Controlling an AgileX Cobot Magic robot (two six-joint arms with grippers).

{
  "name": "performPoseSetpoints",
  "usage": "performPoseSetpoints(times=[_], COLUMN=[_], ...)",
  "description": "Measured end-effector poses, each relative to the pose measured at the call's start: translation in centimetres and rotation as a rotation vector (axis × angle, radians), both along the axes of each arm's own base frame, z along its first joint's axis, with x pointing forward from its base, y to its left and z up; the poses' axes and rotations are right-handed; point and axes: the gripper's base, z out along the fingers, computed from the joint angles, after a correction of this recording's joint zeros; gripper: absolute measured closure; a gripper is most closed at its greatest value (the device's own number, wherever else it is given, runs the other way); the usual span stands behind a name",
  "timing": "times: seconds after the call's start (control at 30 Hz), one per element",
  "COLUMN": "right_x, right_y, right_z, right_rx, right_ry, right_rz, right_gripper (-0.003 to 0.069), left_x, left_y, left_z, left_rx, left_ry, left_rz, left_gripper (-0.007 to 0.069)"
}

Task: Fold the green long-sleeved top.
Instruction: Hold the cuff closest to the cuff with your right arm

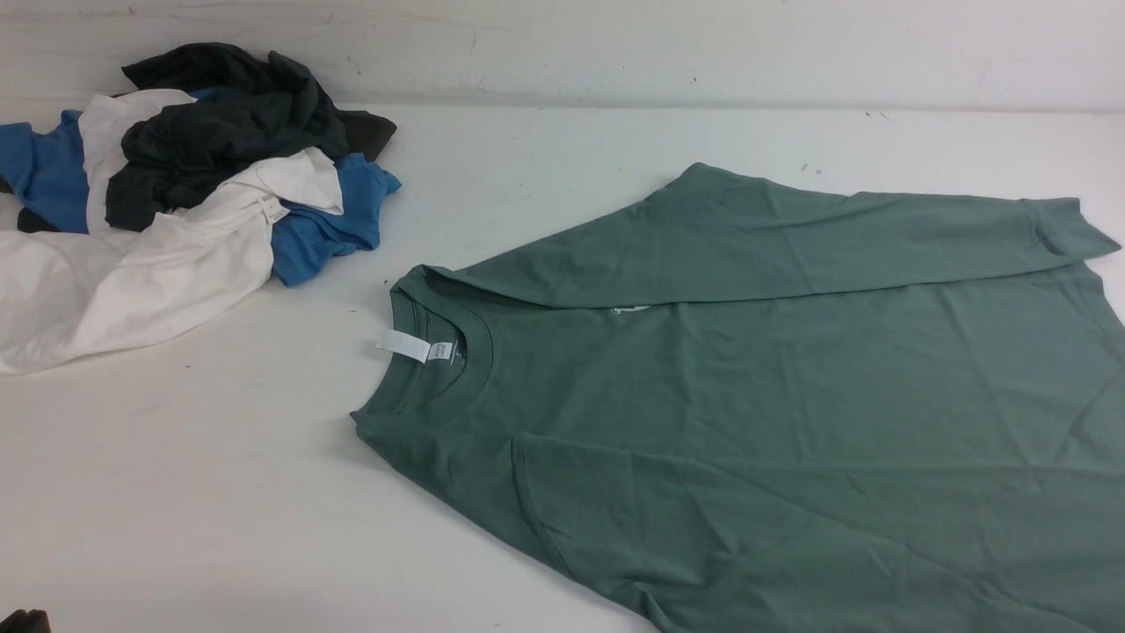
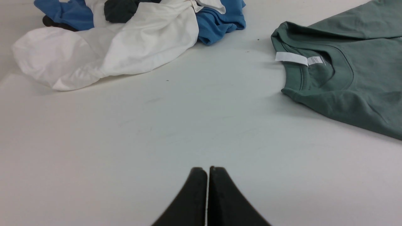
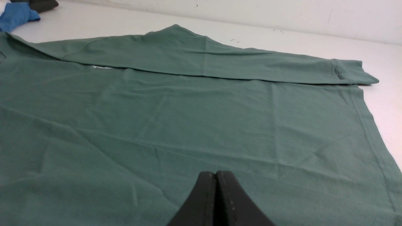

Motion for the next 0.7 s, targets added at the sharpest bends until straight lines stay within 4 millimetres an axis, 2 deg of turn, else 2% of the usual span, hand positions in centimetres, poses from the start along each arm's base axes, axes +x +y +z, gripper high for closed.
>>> performPoseSetpoints(times=[0.2, 0.33, 0.37, 0.4, 0.43, 0.47, 0.5, 0.63, 0.7], right_x=[0.0, 0.0, 0.0, 0.0, 0.0, 0.0, 0.0, 0.0, 0.0], right_y=[0.0, 0.0, 0.0, 0.0, 0.0, 0.0, 0.0, 0.0, 0.1], right_z=[0.0, 0.0, 0.0, 0.0, 0.0, 0.0, 0.0, 0.1, 0.1], right_rx=[0.0, 0.0, 0.0, 0.0, 0.0, 0.0, 0.0, 0.0, 0.044], right_ry=[0.0, 0.0, 0.0, 0.0, 0.0, 0.0, 0.0, -0.007, -0.011], right_rz=[0.0, 0.0, 0.0, 0.0, 0.0, 0.0, 0.0, -0.001, -0.003], right_gripper=[0.0673, 0.0673, 0.0673, 0.0673, 0.0673, 0.0673, 0.0673, 0.0673, 0.0673], left_x=[0.0, 0.0, 0.0, 0.0, 0.0, 0.0, -0.1, -0.1, -0.1], left_y=[0.0, -0.3, -0.7, -1.0, -1.0, -1.4, -1.7, -2.3, -2.4], left_z=[0.0, 0.0, 0.1, 0.1, 0.1, 0.3, 0.5, 1.1, 1.2], left_rx=[-0.006, -0.146, -0.324, -0.418, -0.425, -0.641, -0.785, -1.059, -1.126], left_ry=[0.0, 0.004, 0.012, 0.016, 0.017, 0.026, 0.034, 0.047, 0.048], left_rz=[0.0, 0.005, 0.011, 0.014, 0.016, 0.02, 0.022, 0.01, 0.005], left_gripper=[0.0629, 0.0629, 0.0629, 0.0629, 0.0629, 0.0629, 0.0629, 0.0629, 0.0629])
